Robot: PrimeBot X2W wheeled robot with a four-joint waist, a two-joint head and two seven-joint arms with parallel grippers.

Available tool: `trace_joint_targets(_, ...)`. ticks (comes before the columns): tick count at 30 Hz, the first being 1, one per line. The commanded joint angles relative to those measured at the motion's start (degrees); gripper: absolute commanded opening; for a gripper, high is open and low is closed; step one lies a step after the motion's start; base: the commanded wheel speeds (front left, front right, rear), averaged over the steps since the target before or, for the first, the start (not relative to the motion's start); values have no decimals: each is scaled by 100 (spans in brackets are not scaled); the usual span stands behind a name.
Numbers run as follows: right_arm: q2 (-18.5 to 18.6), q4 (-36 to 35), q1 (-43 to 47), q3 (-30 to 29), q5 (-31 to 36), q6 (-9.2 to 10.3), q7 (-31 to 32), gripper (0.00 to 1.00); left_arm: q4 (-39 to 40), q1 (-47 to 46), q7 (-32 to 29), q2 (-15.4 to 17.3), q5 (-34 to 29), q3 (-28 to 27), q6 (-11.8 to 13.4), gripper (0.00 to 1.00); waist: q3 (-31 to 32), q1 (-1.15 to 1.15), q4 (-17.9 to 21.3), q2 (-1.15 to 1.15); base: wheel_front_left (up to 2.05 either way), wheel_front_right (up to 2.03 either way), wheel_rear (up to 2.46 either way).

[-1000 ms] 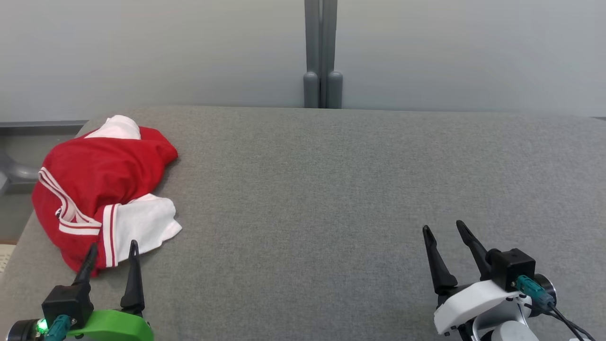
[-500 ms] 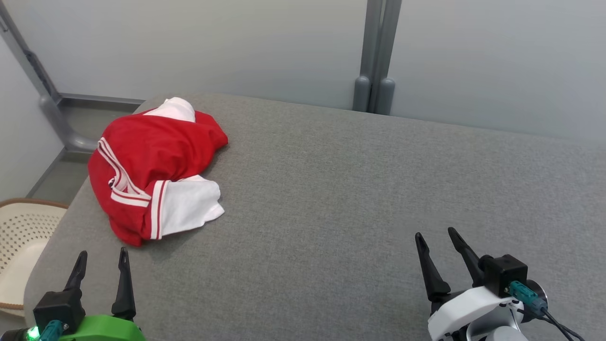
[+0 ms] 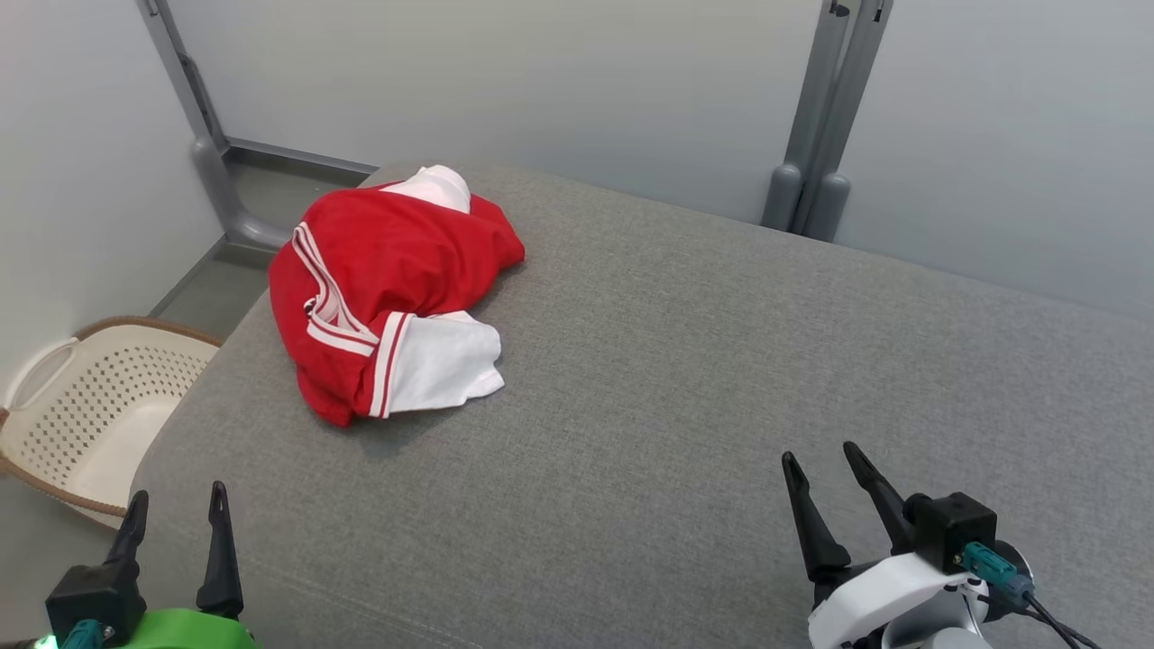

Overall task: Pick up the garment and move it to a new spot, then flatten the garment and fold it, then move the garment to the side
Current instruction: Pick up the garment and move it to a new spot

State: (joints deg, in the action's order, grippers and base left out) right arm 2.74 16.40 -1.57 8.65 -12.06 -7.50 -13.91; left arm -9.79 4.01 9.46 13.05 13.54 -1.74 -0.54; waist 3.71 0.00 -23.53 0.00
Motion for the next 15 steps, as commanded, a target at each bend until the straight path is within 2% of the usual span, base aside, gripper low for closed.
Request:
trace_joint_targets(1,25,24,-4,9,-31,2,-30,100,-15,72,34,23,19,-14,23,100,22,0,-146,0,0,0,0)
trace_joint_targets(15,26,117,-152,128,-39,2,-81,100,55,144,123,48,118,-85,152,100,-41,0,-347,0,0,0,0)
